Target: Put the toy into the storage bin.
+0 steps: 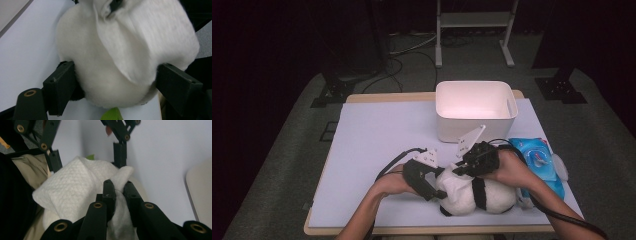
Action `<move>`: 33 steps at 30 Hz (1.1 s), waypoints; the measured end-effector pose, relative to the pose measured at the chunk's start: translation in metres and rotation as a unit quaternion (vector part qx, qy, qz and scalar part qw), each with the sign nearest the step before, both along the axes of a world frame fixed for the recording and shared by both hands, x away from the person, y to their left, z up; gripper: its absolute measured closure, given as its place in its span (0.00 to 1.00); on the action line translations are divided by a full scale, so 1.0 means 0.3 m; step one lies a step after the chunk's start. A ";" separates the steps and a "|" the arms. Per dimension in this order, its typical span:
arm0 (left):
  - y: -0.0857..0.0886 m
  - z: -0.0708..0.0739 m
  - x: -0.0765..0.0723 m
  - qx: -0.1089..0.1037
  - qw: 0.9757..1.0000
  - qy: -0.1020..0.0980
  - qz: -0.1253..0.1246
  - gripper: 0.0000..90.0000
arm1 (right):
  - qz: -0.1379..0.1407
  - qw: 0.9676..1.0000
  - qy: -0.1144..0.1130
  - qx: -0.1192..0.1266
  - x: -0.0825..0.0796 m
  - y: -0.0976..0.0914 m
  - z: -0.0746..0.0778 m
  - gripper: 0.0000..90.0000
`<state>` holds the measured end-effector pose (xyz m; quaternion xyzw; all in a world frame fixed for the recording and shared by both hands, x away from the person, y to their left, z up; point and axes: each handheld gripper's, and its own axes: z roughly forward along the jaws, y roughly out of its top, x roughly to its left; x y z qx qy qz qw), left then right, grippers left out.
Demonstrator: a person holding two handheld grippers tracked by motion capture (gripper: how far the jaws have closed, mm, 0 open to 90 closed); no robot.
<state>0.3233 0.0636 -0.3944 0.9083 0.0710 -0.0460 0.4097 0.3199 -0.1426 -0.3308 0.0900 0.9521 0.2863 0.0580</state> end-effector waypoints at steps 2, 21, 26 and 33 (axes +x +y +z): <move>0.000 0.000 0.002 0.000 1.000 0.001 0.000 0.20 | -0.009 1.000 0.000 -0.004 -0.001 -0.026 0.000 0.90; -0.002 0.005 0.004 0.000 1.000 0.003 0.000 0.20 | -0.072 0.997 -0.006 0.020 -0.028 -0.253 0.036 0.90; -0.003 0.005 0.004 0.001 1.000 0.002 0.000 0.21 | -0.077 0.996 0.002 0.036 -0.027 -0.272 0.023 0.90; -0.005 0.005 0.005 0.005 1.000 0.002 -0.001 0.21 | -0.070 0.997 0.007 0.036 -0.015 -0.241 0.024 0.90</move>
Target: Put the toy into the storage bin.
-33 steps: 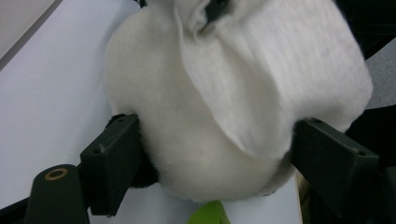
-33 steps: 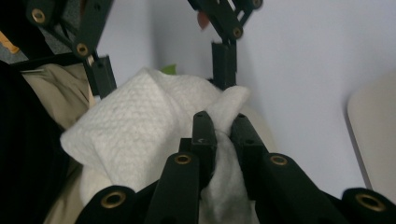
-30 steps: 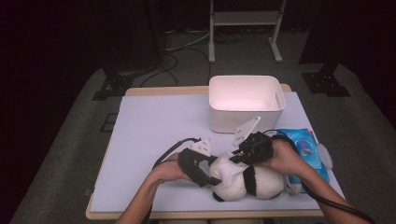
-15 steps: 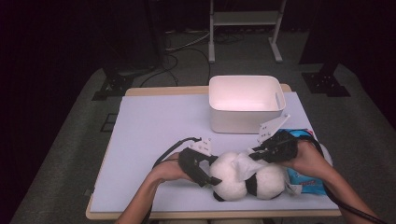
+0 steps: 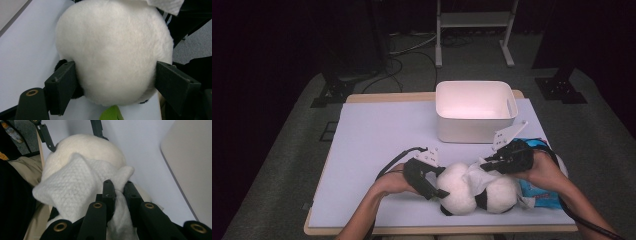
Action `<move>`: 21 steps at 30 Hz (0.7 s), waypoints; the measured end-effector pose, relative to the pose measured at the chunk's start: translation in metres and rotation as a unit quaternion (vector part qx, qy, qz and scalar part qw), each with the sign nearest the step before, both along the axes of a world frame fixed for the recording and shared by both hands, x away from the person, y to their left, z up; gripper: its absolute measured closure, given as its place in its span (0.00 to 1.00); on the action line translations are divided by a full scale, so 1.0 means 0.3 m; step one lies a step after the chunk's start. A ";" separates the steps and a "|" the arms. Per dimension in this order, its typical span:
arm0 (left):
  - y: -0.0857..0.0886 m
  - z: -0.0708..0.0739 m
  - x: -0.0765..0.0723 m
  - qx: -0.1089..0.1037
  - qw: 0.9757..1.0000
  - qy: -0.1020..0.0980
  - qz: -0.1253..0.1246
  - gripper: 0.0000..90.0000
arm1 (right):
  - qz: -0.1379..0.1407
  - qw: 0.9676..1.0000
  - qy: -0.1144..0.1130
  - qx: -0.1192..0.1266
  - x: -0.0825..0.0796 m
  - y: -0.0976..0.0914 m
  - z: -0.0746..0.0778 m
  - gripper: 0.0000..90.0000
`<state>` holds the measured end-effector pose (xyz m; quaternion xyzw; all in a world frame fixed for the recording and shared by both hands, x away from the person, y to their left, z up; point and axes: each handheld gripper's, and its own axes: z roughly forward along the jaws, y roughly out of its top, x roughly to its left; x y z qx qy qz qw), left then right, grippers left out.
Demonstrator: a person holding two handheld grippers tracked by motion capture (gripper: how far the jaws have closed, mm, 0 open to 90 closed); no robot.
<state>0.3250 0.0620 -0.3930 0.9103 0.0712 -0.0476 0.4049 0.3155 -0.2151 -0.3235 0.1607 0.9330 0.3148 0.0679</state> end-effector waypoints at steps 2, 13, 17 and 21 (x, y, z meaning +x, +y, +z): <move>0.000 0.001 0.000 0.000 1.000 0.000 0.001 0.21 | 0.002 1.000 0.004 -0.001 0.005 0.012 -0.002 0.90; -0.026 0.017 0.023 -0.010 1.000 0.014 0.009 0.10 | 0.011 1.000 0.017 0.017 -0.006 0.022 -0.035 0.90; -0.050 0.016 0.037 -0.006 1.000 0.023 0.008 0.05 | 0.017 1.000 0.014 0.015 -0.018 0.028 -0.039 0.90; -0.067 0.012 0.044 -0.007 1.000 0.030 -0.001 0.03 | 0.024 0.999 0.017 0.017 -0.029 0.031 -0.042 0.91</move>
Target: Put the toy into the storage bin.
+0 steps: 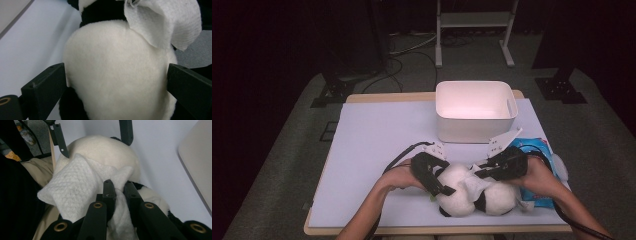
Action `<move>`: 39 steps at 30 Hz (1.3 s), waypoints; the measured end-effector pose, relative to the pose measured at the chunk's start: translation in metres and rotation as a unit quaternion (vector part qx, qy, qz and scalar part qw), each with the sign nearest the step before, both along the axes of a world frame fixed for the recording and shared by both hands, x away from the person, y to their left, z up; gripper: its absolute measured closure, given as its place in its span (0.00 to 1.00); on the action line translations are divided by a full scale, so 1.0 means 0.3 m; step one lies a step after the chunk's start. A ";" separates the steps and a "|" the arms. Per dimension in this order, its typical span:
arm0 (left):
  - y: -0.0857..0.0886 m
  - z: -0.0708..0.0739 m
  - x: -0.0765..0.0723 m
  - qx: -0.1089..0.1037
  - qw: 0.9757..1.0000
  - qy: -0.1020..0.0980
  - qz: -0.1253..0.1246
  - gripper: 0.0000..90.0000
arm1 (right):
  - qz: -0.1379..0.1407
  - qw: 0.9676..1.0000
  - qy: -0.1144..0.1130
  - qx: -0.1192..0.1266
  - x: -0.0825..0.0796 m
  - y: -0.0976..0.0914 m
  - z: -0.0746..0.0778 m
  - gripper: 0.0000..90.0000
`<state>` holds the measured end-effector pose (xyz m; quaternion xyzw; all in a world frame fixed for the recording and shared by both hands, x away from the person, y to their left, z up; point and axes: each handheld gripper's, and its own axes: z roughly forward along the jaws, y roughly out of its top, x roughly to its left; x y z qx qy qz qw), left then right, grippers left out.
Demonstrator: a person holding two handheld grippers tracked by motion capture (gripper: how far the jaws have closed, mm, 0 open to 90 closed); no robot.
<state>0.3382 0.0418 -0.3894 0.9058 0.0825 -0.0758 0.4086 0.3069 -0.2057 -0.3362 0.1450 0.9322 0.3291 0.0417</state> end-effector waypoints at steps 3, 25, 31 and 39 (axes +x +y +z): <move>-0.009 -0.006 0.006 0.002 1.000 0.009 -0.002 0.02 | 0.002 1.000 -0.001 0.003 -0.003 -0.002 -0.002 0.91; 0.025 0.048 0.036 0.020 0.999 -0.028 -0.012 0.33 | 0.000 1.000 -0.028 0.014 0.045 0.050 0.032 0.91; 0.065 0.086 0.044 0.032 0.998 -0.061 -0.007 0.33 | -0.012 0.999 -0.033 0.022 0.089 0.046 0.060 0.91; 0.083 0.054 0.018 0.017 0.999 -0.052 0.000 0.31 | -0.026 0.999 -0.014 0.041 0.096 -0.008 0.039 0.91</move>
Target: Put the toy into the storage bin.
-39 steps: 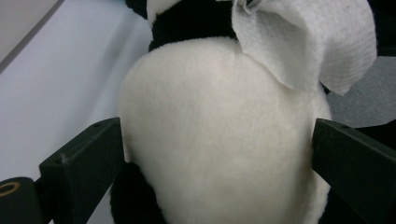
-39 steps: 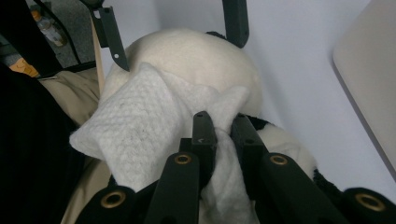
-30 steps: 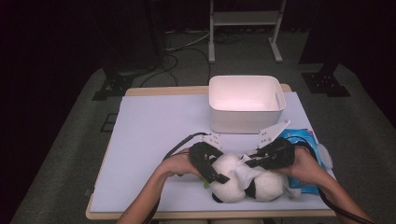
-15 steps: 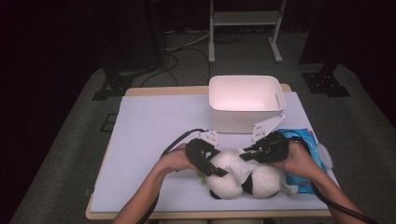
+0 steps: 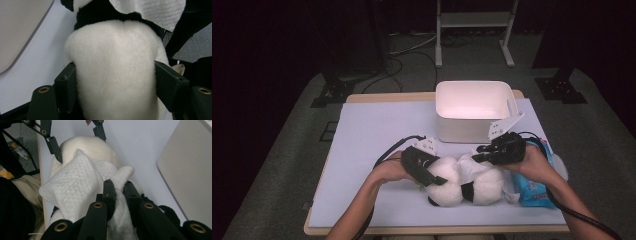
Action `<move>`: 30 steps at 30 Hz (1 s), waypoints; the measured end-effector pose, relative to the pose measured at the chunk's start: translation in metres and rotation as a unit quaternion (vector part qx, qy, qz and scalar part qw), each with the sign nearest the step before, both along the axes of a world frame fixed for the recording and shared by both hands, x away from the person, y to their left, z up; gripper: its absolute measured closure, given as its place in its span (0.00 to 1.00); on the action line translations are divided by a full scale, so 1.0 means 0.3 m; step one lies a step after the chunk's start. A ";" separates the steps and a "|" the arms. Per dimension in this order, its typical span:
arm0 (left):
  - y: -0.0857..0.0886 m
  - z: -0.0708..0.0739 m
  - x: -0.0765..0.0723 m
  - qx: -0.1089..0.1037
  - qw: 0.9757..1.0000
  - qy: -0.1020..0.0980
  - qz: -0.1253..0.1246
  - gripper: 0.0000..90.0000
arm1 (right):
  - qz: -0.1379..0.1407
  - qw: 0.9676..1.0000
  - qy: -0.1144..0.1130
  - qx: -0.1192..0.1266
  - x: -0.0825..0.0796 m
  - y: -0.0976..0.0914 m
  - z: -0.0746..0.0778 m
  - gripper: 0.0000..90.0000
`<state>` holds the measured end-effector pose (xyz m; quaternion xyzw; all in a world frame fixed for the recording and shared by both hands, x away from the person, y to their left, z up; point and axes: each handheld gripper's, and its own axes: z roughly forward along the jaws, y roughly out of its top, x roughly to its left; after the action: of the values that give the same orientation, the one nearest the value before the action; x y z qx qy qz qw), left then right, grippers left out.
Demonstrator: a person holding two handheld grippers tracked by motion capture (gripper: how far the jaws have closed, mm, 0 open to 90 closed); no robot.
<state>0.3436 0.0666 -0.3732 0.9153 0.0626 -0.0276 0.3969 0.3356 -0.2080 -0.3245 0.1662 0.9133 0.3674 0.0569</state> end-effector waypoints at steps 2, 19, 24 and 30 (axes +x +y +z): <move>0.001 -0.010 -0.007 0.001 1.000 0.003 0.002 0.28 | 0.005 1.000 0.003 0.000 -0.010 0.000 -0.007 0.91; -0.008 -0.011 0.002 0.014 0.999 0.045 0.019 0.03 | 0.028 1.000 0.005 0.010 -0.085 -0.007 -0.041 0.91; -0.029 -0.021 0.006 0.020 0.998 0.061 0.005 0.02 | 0.033 0.999 0.009 0.014 -0.099 -0.016 -0.047 0.92; -0.029 -0.008 0.001 0.020 0.999 0.044 -0.020 0.23 | 0.030 0.999 0.003 0.019 -0.104 -0.019 -0.039 0.91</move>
<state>0.3438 0.0579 -0.3756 0.9219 0.0622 -0.0751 0.3750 0.3043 -0.2137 -0.3363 0.1406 0.9109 0.3858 0.0395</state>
